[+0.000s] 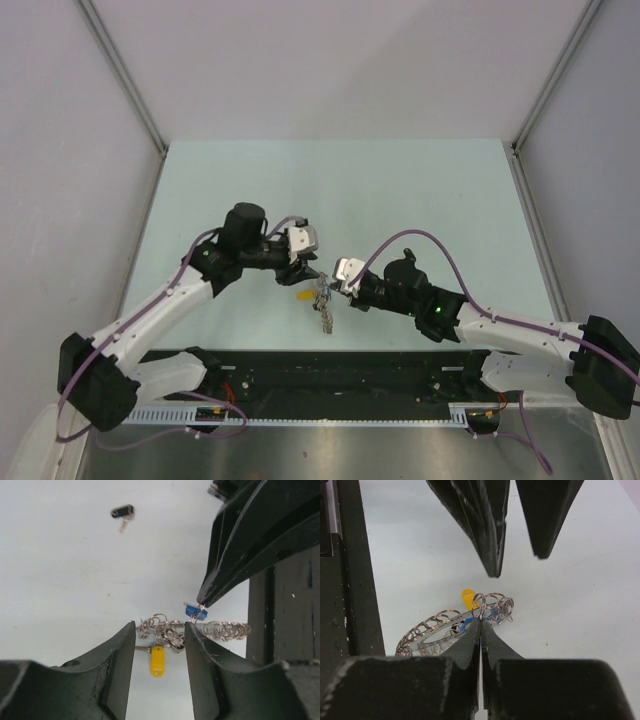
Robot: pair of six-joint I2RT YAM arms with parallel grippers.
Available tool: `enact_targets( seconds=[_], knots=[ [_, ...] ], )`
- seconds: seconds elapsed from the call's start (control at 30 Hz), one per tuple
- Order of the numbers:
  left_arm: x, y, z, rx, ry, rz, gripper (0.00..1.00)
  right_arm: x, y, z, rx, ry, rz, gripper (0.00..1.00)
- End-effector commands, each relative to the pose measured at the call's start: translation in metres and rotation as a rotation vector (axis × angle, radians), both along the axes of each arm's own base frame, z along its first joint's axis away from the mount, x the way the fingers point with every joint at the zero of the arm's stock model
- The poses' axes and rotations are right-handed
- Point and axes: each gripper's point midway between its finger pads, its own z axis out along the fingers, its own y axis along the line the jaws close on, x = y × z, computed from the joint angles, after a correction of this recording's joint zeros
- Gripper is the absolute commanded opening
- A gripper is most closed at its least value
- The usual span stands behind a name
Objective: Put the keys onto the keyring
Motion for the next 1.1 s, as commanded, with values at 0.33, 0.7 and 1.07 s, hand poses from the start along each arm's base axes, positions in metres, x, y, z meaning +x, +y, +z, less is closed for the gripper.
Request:
enact_targets(
  seconds=[0.33,0.7,1.07],
  knots=[
    [-0.028,-0.012,-0.027,0.158,0.118,-0.305,0.42,0.002,0.008,0.028,0.045,-0.046,0.015,0.00],
    [-0.035,-0.021,-0.029,0.136,0.160,-0.337,0.41,0.001,0.008,0.027,0.041,-0.042,0.014,0.00],
    [-0.035,-0.022,-0.035,0.146,0.209,-0.311,0.27,0.001,0.008,0.026,0.039,-0.039,0.015,0.00]
  ],
)
